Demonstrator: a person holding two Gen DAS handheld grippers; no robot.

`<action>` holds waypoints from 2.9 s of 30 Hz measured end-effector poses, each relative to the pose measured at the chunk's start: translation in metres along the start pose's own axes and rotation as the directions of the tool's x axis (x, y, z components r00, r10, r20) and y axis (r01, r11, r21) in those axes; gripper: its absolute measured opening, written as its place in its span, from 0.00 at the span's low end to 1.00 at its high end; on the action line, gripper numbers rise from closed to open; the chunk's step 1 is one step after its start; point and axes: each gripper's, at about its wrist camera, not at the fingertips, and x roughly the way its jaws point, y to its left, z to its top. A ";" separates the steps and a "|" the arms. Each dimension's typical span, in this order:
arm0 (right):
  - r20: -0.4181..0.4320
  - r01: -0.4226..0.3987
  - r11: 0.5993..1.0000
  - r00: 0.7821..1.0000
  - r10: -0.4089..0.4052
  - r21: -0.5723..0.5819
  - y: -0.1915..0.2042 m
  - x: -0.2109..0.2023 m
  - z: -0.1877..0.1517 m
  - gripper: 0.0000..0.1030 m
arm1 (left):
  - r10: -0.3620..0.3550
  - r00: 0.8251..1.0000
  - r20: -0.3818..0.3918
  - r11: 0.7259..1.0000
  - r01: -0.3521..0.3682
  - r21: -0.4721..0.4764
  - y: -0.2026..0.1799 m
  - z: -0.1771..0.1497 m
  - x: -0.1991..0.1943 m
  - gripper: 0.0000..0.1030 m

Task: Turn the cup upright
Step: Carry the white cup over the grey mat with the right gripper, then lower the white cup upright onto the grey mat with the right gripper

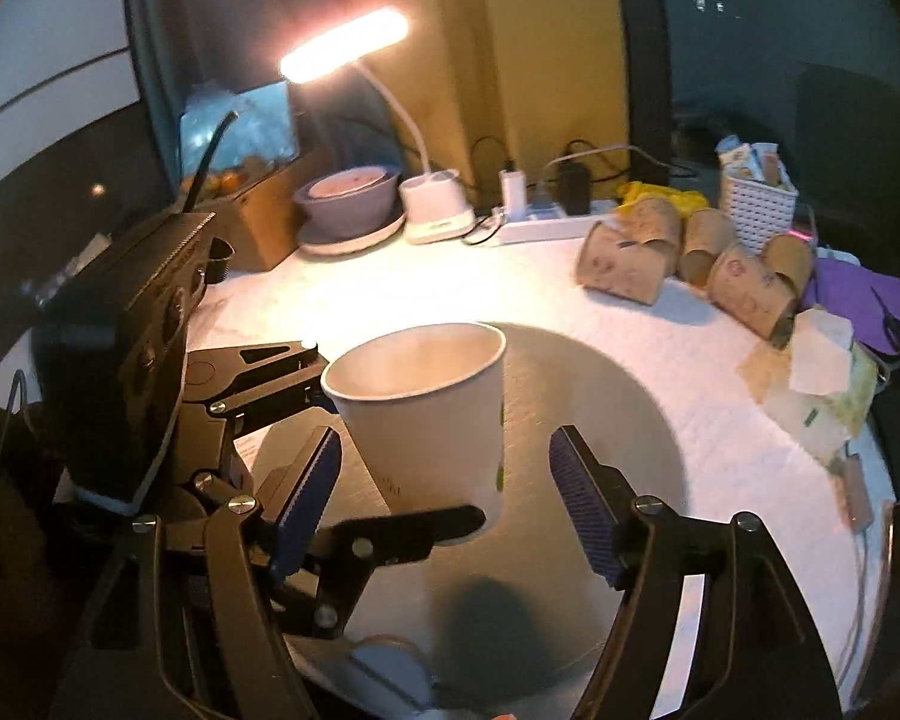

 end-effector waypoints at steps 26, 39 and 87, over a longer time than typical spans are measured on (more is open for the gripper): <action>-0.002 -0.078 0.996 0.997 0.079 0.030 0.088 0.013 -0.047 0.69 | -0.131 0.991 0.021 0.981 0.127 0.150 -0.026 -0.073 -0.077 0.66; -0.009 -0.077 0.996 0.997 0.077 0.054 0.087 0.027 -0.044 0.67 | -0.130 0.992 -0.006 0.991 0.130 0.036 -0.004 -0.083 -0.068 0.68; 0.009 0.158 0.976 0.987 -0.161 0.147 -0.005 0.111 0.014 0.67 | 0.097 0.986 -0.135 0.873 -0.149 -0.464 0.129 -0.073 -0.019 0.70</action>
